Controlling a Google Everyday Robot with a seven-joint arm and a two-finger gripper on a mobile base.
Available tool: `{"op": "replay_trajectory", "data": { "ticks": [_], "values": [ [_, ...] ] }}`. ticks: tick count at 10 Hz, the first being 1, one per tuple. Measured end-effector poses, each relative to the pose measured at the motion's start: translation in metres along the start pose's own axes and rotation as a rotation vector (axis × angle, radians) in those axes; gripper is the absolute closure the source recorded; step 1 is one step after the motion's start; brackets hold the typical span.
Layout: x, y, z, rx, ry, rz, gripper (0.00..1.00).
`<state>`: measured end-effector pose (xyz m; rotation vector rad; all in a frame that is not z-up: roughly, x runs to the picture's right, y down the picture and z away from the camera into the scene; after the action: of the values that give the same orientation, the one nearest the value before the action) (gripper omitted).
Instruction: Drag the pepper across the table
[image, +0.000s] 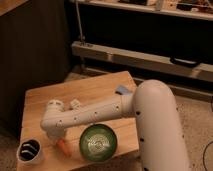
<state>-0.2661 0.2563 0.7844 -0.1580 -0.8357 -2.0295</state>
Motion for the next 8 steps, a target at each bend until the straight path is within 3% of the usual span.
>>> {"op": "replay_trajectory", "data": {
  "ticks": [8],
  "values": [
    [0.053,0.017,0.005,-0.018,0.023,-0.009,0.96]
  ]
}}
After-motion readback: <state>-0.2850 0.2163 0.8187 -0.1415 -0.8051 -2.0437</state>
